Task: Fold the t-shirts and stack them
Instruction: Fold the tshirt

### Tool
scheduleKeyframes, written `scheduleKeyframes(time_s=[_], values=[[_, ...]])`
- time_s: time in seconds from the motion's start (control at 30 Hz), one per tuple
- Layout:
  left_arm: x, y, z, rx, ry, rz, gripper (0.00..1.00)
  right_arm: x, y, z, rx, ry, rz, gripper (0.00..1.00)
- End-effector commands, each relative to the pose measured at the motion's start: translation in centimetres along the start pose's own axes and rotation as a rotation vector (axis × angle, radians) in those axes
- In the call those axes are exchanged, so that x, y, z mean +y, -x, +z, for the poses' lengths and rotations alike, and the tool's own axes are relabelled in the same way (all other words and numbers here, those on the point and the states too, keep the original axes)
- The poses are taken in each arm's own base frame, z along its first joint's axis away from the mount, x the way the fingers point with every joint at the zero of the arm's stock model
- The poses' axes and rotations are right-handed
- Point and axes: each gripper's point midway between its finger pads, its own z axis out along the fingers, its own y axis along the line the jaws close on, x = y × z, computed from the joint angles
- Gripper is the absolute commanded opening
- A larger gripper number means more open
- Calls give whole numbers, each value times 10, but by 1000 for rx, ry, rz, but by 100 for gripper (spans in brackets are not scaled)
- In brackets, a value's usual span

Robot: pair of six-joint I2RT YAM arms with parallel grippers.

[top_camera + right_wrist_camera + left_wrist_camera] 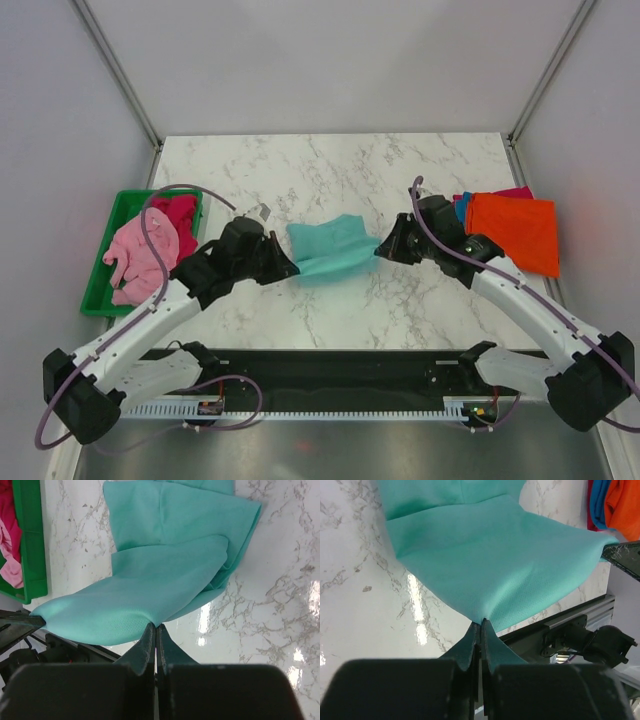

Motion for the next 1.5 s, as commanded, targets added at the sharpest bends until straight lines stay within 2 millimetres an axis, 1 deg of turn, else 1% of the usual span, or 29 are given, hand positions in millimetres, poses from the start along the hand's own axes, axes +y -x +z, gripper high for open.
scheduleKeyframes(time_s=[0.0,0.17,0.2,0.27,0.3,0.37,0.4,0.43,0.47,0.5,0.57,0.6,0.63,0.7,0.77,0.8,0.87,0.9,0.93,1.03,1.1,1.17,1.2,1.23,1.27,1.3,1.37,1.4,1.47], values=[[-5,30,-2,-51,23,-17,2,6,26,7,-47,-36,-41,0],[5,59,11,-35,46,-43,2,12,53,22,-67,-68,-82,0],[6,64,15,-33,43,-46,2,6,54,34,-49,-93,-80,0],[12,74,28,-11,46,-55,2,8,67,42,-53,-97,-96,0],[13,80,33,-17,36,-51,2,-1,69,56,-32,-124,-89,0],[25,90,51,6,55,-75,2,1,81,66,-39,-120,-94,0],[28,95,57,8,58,-70,2,-9,84,81,-23,-139,-90,0],[27,106,63,4,57,-70,2,-7,94,86,-33,-132,-90,0],[40,107,79,33,91,-86,2,-9,99,93,-31,-137,-92,0],[38,119,85,26,91,-70,2,-20,100,109,-12,-158,-85,0],[47,128,99,37,111,-79,2,-16,115,121,-20,-142,-91,0],[59,124,116,78,136,-97,2,-26,112,138,12,-157,-84,0],[57,135,120,67,129,-98,2,-21,125,142,-5,-142,-88,0],[69,145,140,84,143,-101,2,-34,124,164,31,-151,-74,0],[81,151,151,97,165,-106,2,-32,136,176,26,-135,-74,0],[87,156,161,104,173,-111,2,-42,134,188,48,-143,-61,0],[98,161,168,107,186,-133,2,-38,144,196,41,-118,-59,0],[104,162,172,113,191,-143,2,-46,143,205,53,-126,-49,0],[110,163,180,124,193,-153,2,-42,151,208,43,-112,-49,0],[123,170,194,140,187,-168,2,-51,155,222,47,-116,-40,0],[122,182,199,136,166,-165,2,-61,153,234,60,-121,-26,0],[131,180,209,163,168,-181,4,-61,156,241,65,-101,-18,8],[129,190,211,152,160,-178,8,-69,154,248,76,-108,-2,39],[130,188,212,170,162,-189,14,-65,163,250,59,-97,-4,56],[133,190,214,178,156,-201,23,-63,167,252,56,-80,-2,67],[128,203,211,155,141,-202,41,-69,172,255,57,-74,10,77],[118,218,206,137,101,-190,59,-54,202,249,5,-15,7,81],[101,243,199,91,61,-139,74,-44,224,240,-32,28,4,85],[89,258,187,98,57,-115,80,-31,250,221,-87,70,-5,93]])
